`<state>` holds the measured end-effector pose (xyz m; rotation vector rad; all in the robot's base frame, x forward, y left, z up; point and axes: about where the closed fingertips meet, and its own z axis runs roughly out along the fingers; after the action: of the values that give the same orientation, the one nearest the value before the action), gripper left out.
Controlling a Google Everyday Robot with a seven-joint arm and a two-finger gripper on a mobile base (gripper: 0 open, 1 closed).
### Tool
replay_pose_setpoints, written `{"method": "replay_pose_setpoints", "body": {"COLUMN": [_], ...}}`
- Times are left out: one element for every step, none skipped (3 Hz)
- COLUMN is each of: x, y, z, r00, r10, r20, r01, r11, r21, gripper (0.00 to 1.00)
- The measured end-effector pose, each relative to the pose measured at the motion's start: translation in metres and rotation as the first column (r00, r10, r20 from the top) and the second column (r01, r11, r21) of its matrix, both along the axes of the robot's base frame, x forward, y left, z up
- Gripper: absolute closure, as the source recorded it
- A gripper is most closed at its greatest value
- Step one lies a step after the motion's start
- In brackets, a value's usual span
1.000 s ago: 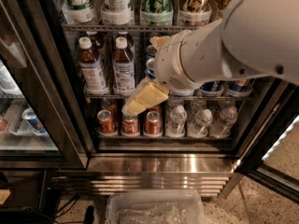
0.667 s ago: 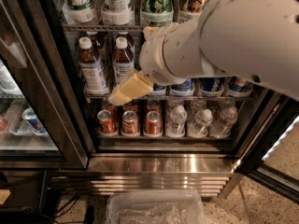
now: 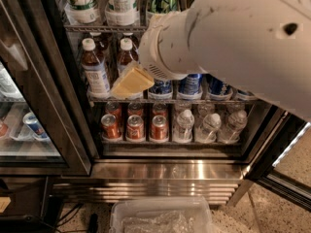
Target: Pick 7up can from top shelf of fridge
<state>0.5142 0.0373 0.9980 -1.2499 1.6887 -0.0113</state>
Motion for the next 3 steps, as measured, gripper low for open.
{"method": "replay_pose_setpoints", "body": {"x": [0.000, 0.003, 0.013], "y": [0.000, 0.015, 0.040], "z": [0.000, 0.003, 0.025], "r00": [1.0000, 0.9998, 0.9969], "r10": [0.000, -0.008, -0.039], "r20": [0.000, 0.020, 0.068], "r01": [0.000, 0.006, 0.021], "r11": [1.000, 0.996, 0.970], "r21": [0.000, 0.085, 0.241], "gripper": [0.00, 0.00, 0.00]}}
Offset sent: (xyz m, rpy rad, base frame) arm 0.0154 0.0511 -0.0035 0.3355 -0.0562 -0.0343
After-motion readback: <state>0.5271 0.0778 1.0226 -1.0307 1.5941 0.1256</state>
